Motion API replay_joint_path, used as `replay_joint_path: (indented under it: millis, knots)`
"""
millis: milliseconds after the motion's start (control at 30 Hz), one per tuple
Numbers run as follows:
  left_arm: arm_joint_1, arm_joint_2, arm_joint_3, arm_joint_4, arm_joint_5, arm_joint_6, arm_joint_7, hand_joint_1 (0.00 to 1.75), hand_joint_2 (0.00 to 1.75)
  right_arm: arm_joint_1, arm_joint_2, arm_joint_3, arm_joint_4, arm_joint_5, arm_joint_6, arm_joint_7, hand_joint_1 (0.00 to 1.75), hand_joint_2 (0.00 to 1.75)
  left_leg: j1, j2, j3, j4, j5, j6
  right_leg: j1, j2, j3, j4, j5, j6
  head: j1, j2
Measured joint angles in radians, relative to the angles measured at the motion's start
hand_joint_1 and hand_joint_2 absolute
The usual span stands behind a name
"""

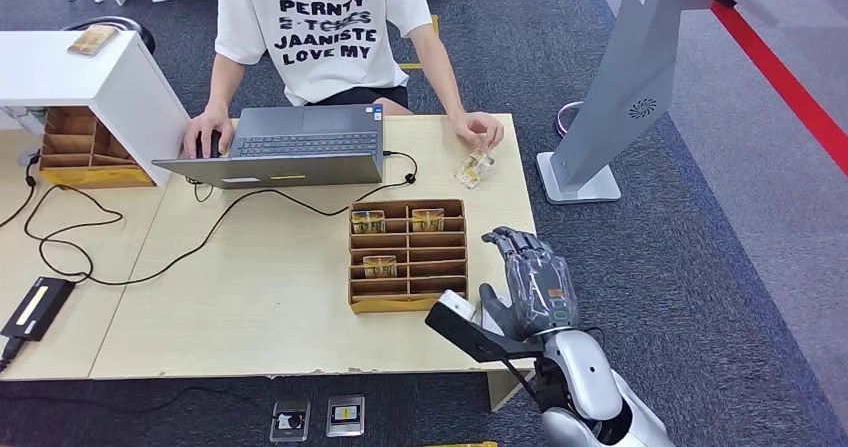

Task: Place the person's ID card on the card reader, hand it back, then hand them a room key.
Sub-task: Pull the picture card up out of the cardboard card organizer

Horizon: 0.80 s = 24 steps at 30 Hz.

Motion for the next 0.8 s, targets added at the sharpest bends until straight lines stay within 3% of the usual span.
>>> replay_joint_path:
  millis: [800]
  knots:
    - [0.000, 0.000, 0.000, 0.000, 0.016, 0.015, 0.001, 0.00, 0.00, -0.089, 0.064, 0.064, 0.174, -0.068, -0.010, -0.050, 0.56, 1.75, 0.000, 0.000, -0.001, 0.000, 0.000, 0.000, 0.000, 0.000, 0.000, 0.000, 0.000, 0.000, 0.000, 0.000]
